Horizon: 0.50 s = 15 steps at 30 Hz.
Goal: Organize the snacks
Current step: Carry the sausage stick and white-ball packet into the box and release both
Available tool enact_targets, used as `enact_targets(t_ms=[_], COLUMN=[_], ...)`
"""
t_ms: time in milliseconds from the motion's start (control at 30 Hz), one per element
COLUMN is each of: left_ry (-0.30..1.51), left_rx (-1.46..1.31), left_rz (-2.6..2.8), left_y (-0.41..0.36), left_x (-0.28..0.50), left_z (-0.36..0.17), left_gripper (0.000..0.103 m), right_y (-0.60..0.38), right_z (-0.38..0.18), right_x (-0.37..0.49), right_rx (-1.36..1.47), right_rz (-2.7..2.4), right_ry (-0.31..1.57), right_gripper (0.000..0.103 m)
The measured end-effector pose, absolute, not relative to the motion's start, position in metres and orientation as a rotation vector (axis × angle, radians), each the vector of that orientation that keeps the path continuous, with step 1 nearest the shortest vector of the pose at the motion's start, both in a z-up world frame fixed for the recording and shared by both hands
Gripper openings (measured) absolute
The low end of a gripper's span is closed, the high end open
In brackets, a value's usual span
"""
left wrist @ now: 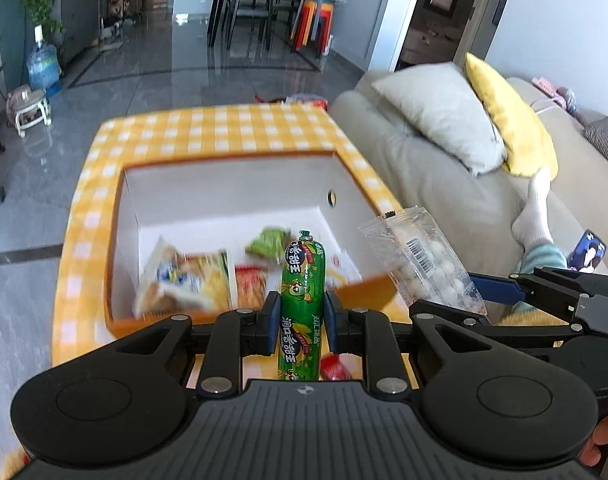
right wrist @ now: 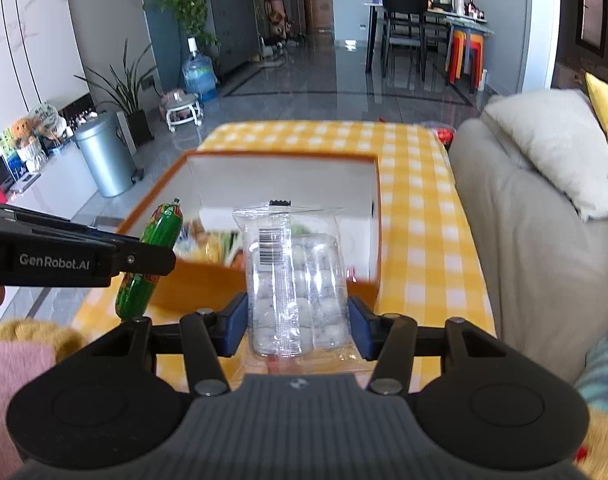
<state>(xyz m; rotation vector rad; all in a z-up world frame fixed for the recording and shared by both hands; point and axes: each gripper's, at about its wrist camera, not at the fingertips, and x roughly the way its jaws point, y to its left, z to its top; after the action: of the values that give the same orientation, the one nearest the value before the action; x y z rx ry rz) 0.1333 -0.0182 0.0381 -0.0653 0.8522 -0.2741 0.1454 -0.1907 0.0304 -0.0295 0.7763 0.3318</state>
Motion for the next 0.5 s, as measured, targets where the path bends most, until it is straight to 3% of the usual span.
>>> enact_targets(t_ms=[500], left_ry=[0.845], left_rx=[0.026], left_rz=[-0.237], left_y=[-0.004], left_x=[0.197], left_z=[0.049], left_gripper=[0.024], right_y=[-0.159], right_z=[0.047], right_x=[0.224], right_rx=[-0.115], right_rz=[0.368], right_ry=[0.758], right_gripper=[0.051])
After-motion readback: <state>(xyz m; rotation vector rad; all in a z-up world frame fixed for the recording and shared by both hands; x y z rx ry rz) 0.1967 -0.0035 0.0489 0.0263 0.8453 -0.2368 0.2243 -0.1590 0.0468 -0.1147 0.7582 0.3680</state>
